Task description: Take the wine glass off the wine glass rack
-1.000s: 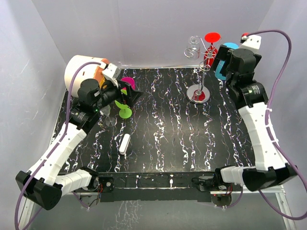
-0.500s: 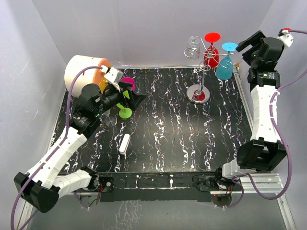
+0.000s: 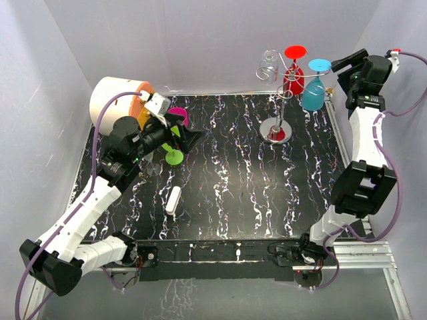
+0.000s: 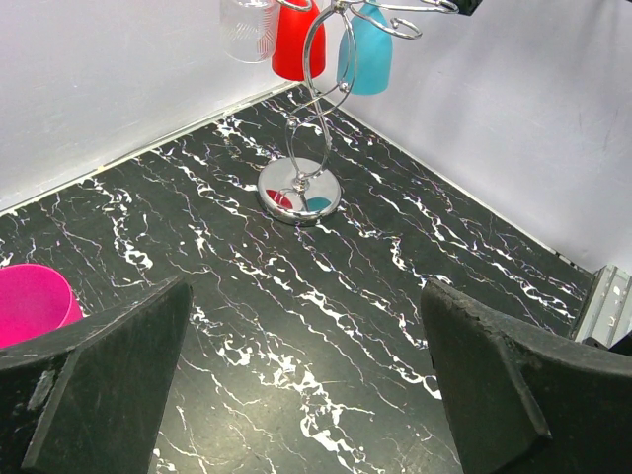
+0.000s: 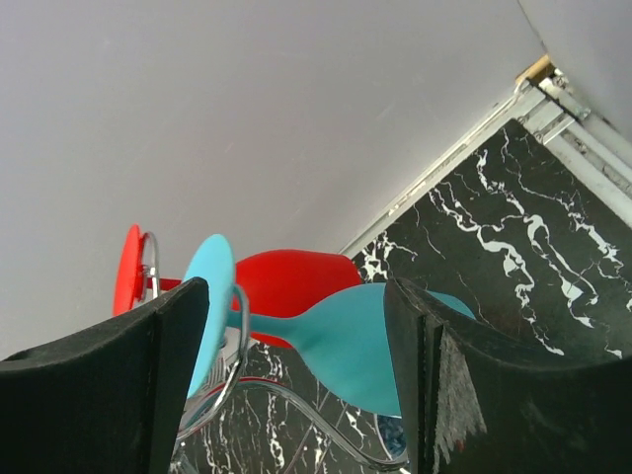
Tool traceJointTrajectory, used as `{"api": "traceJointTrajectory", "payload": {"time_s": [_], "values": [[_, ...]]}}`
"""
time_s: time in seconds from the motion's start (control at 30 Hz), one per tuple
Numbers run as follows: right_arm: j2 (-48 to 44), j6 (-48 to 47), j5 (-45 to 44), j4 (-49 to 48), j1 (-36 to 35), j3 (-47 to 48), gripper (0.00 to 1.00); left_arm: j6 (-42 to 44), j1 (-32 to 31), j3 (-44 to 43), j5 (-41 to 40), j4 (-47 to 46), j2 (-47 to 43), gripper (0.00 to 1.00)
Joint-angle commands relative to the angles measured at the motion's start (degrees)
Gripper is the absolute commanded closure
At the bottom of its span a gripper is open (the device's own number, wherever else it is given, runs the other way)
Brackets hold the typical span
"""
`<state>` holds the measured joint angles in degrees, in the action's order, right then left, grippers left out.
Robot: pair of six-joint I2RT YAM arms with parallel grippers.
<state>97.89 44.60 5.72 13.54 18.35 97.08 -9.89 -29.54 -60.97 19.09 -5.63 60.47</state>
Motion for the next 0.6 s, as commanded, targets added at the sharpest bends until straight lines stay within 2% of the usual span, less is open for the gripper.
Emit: {"api": "traceJointTrajectory", "payload": {"time_s": [0.0, 0.27, 0.43, 0.57], "values": [[1.4, 0.8, 2.8, -5.2, 0.1, 5.1, 0.31, 0.5, -0.4, 0.2, 0.3, -2.3, -0.9, 0.01], [5.1, 1.6, 4.0, -4.7, 0.0, 7.8, 0.31, 0.7, -0.5, 0.2, 0.2, -2.2, -0.7, 0.01], [6.7, 3.1, 7.0, -5.6, 0.0, 9.0, 0.40, 0.5, -0.5, 0.2, 0.5, -2.4, -0.7, 0.01], [8.3, 3.9, 9.4, -6.0, 0.0, 10.4, 0.52, 0.5, -0.5, 0.2, 0.5, -2.2, -0.5, 0.01]]}}
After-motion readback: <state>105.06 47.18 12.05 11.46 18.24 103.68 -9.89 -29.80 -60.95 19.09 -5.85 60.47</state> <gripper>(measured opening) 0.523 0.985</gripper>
